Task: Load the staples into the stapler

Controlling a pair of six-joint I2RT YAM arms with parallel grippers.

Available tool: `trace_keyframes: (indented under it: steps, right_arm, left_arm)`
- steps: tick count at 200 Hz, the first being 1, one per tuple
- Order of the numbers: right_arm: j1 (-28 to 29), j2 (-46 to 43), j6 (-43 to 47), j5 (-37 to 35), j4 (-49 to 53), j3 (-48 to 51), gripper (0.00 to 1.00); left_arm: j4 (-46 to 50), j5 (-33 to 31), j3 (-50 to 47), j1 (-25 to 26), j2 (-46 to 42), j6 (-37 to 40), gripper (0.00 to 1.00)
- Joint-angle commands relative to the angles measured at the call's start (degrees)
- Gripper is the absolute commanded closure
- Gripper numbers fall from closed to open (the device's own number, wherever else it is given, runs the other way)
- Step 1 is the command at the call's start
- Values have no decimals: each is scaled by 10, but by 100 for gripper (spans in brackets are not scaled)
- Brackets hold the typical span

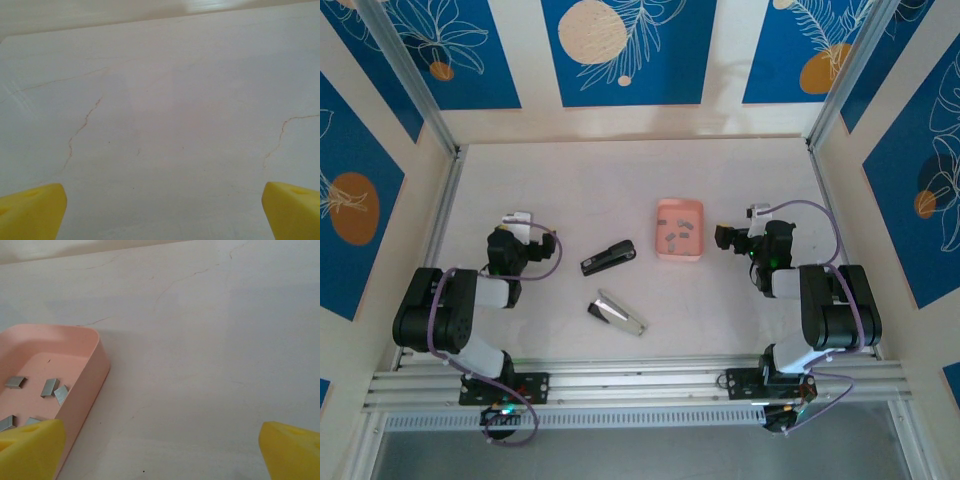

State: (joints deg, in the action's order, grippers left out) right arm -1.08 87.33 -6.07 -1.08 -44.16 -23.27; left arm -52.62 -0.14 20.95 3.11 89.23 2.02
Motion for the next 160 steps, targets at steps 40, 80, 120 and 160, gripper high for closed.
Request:
trace_keyframes:
  steps: [40, 80, 120, 160]
  right_arm:
    - [5, -1, 6, -6, -12, -9, 1]
    - [5, -1, 7, -6, -12, -10, 1]
    - [5, -1, 6, -6, -12, -10, 1]
    - [5, -1, 6, -6, -12, -9, 1]
  left_arm:
    - [-3, 13, 7, -4, 2, 7, 0]
    - [-1, 13, 8, -4, 2, 7, 0]
    - [2, 14, 10, -4, 2, 5, 0]
    - [2, 14, 10, -4, 3, 5, 0]
